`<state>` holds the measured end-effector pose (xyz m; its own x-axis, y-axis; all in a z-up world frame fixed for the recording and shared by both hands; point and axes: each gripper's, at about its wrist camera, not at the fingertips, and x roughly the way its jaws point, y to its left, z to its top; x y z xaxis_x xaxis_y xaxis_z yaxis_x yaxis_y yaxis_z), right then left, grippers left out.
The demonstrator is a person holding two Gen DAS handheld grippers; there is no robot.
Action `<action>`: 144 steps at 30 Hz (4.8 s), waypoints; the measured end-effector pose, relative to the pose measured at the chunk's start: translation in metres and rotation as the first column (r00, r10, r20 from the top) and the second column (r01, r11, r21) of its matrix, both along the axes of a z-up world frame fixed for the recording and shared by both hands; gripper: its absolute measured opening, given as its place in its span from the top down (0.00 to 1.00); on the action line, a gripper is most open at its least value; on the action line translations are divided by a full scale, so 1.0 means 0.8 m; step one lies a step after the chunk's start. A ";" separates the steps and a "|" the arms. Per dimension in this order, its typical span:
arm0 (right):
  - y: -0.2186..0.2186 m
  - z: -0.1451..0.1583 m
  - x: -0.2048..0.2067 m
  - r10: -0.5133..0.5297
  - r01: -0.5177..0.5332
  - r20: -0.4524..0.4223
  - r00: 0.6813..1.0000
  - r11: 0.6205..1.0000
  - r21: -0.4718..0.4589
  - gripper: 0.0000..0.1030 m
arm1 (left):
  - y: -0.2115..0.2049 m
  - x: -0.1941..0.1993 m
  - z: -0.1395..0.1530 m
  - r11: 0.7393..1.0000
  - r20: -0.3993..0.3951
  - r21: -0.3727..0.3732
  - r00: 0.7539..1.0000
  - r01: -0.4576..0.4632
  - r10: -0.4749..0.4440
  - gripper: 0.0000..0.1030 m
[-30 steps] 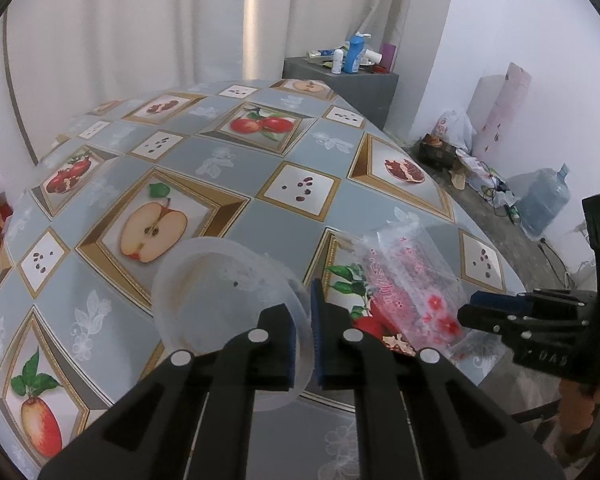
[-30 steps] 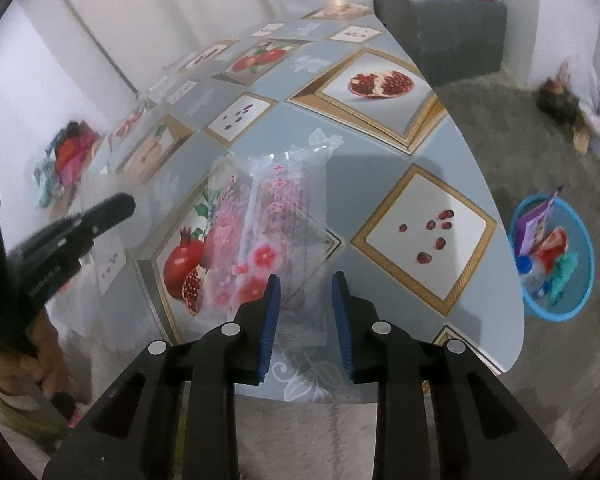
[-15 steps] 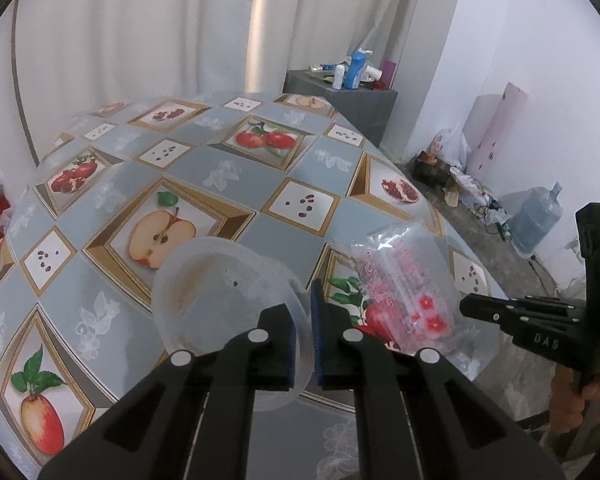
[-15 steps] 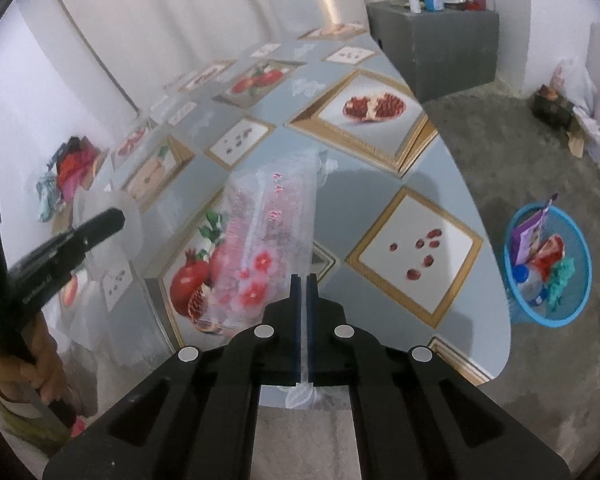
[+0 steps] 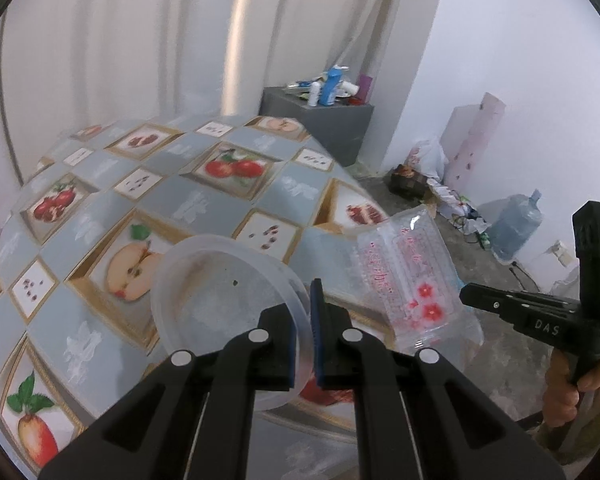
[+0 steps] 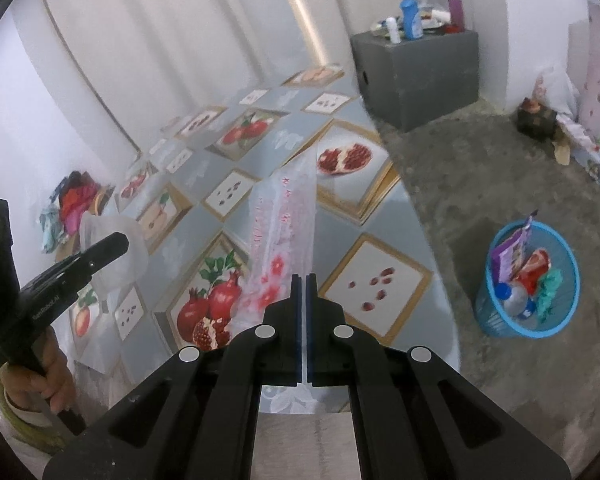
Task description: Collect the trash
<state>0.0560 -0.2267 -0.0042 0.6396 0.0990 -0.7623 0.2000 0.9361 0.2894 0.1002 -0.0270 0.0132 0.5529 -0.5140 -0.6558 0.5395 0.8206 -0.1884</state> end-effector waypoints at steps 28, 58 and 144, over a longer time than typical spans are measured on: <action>-0.317 -0.090 -0.191 -0.714 0.718 -0.068 0.696 0.692 0.077 1.00 | -0.477 -0.024 -0.021 0.756 -0.225 0.040 0.743 0.653 -0.630 0.94; -0.356 -0.123 -0.206 -0.761 0.763 -0.061 0.646 0.643 0.067 0.49 | -0.519 -0.024 -0.002 0.756 -0.096 0.124 0.766 0.643 -0.635 0.26; 0.072 0.017 -0.106 -0.193 0.137 -0.064 0.979 0.858 -0.495 0.08 | 0.028 -0.112 -0.024 0.860 -0.008 0.307 0.902 -0.409 0.431 0.05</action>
